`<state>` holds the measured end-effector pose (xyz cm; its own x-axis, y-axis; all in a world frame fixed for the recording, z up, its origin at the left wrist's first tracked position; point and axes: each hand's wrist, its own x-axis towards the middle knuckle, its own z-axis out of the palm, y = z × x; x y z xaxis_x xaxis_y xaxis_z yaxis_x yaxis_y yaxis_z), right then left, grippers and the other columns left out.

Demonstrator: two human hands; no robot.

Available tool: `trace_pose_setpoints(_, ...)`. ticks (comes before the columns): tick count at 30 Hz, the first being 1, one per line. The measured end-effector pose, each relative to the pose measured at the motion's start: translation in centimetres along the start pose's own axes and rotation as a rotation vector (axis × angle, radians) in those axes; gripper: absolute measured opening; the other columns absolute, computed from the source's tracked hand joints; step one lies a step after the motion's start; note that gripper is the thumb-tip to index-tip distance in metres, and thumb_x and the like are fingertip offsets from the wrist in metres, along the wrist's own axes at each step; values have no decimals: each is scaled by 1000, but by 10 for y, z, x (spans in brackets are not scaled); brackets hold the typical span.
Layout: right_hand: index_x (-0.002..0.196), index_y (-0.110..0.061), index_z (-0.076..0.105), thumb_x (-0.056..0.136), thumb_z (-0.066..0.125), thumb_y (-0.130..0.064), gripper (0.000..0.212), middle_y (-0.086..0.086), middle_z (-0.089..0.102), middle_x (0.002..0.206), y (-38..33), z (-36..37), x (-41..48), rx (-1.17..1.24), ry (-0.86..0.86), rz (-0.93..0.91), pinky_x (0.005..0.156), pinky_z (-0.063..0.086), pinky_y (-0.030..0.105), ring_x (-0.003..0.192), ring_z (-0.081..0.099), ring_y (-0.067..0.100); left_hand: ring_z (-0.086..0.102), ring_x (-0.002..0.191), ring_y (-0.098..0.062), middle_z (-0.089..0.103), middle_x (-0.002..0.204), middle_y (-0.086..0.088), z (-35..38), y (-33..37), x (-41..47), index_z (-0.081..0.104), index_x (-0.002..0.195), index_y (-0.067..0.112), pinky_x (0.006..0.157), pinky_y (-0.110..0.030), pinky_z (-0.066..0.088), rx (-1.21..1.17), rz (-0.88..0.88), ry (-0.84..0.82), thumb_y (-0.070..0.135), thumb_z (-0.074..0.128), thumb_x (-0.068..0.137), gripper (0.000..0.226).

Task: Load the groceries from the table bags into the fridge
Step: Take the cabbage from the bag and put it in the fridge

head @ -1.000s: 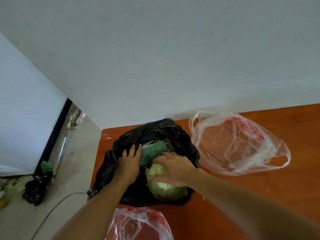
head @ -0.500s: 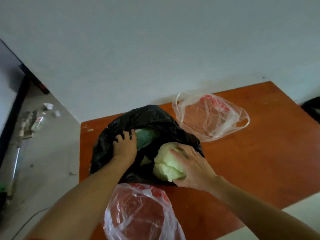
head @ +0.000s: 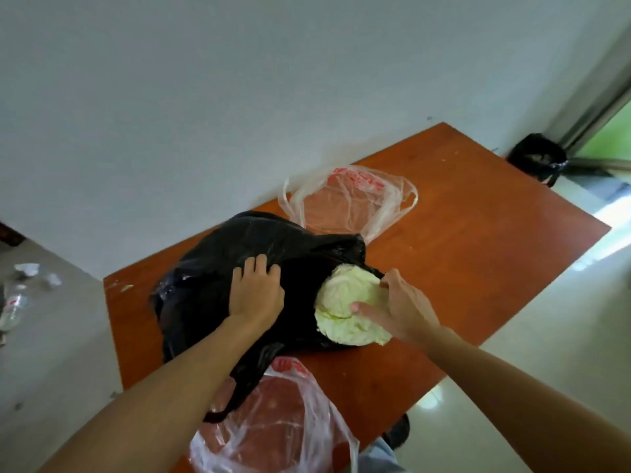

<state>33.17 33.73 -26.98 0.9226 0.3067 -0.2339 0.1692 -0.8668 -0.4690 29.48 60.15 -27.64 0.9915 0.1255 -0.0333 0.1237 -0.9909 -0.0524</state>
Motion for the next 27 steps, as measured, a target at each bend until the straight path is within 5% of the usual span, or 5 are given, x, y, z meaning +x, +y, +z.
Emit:
trace_pose_setpoints(6, 146, -32, 27, 70, 61, -77, 94, -2, 46, 136, 28, 5, -20, 156, -63, 57, 95, 45, 40, 120, 49, 23, 50, 111, -26, 53, 123, -6, 5, 60, 8, 45, 138, 16, 90, -41, 45, -356, 290, 73, 30, 38, 97, 44)
trace_pose_setpoints(15, 147, -42, 22, 81, 56, -69, 79, -15, 29, 153, 69, 27, -63, 219, -119, -44, 106, 41, 40, 133, 38, 11, 48, 123, -25, 53, 131, -5, 26, 107, 19, 49, 135, 28, 102, -38, 38, -842, 76, -466, 51, 26, 100, 48)
trace_pose_setpoints(20, 129, -35, 44, 90, 31, -61, 49, -6, 56, 123, 50, 38, -61, 458, 98, 94, 86, 50, 39, 104, 56, 17, 52, 112, -25, 59, 119, -7, 31, 111, -5, 53, 122, 20, 94, -37, 38, -950, 35, -387, 43, 24, 102, 42)
trace_pose_setpoints(24, 143, -33, 33, 84, 30, -73, 72, -6, 39, 144, 24, 71, -60, 749, 205, 277, 105, 42, 45, 126, 45, 14, 54, 92, -22, 56, 94, -2, 38, 113, -23, 49, 96, 24, 82, -41, 41, -989, 20, -297, 47, 25, 99, 34)
trace_pose_setpoints(27, 141, -43, 33, 80, 28, -77, 69, -8, 29, 151, 19, 86, -59, 812, 223, 290, 109, 36, 47, 135, 35, 15, 55, 78, -21, 56, 81, -1, 35, 112, -30, 47, 88, 23, 71, -38, 43, -1117, -95, -270, 55, 25, 86, 39)
